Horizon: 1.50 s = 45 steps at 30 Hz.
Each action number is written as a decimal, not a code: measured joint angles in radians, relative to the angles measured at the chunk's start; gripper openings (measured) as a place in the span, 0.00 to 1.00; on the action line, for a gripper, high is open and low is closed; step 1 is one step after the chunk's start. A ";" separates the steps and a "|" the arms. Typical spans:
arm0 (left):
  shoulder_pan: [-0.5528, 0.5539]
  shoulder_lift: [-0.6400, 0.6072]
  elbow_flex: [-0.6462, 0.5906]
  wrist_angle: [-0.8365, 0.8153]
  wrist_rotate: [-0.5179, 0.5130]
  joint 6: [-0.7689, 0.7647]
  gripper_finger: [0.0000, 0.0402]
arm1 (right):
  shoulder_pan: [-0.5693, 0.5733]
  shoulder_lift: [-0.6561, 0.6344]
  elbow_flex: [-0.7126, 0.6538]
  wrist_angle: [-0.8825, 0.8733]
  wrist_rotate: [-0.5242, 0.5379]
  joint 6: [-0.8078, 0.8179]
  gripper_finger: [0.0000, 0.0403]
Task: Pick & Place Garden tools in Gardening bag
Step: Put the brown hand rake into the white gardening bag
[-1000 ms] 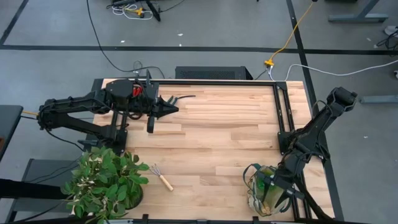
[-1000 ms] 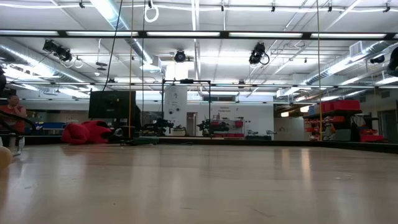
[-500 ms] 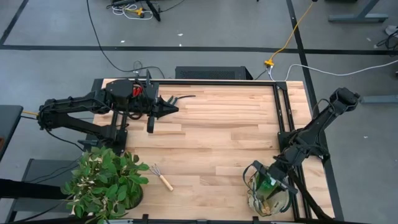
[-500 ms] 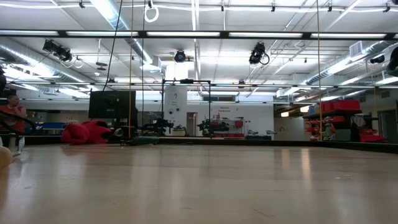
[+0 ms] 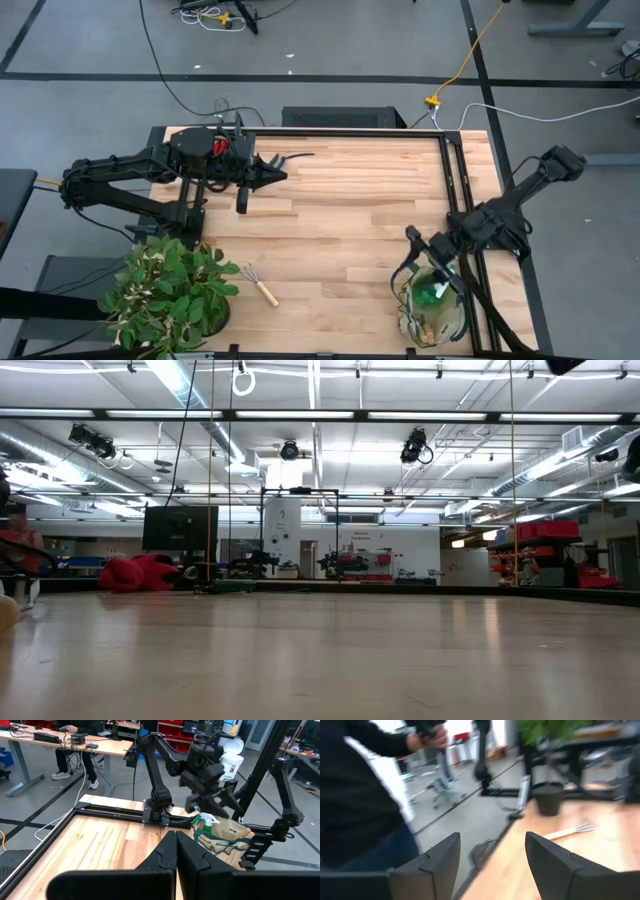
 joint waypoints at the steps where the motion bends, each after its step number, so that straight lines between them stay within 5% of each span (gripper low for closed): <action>1: 0.000 0.000 0.000 0.000 0.000 0.000 0.01 | -0.009 -0.008 0.000 -0.001 0.022 -0.012 0.56; 22: 0.000 0.013 0.001 0.000 0.025 0.049 0.02 | -0.083 -0.023 0.000 0.006 0.228 -0.027 0.56; 45: -0.016 0.238 0.000 -0.169 0.110 0.271 0.34 | -0.083 -0.023 0.001 0.013 0.324 0.020 0.56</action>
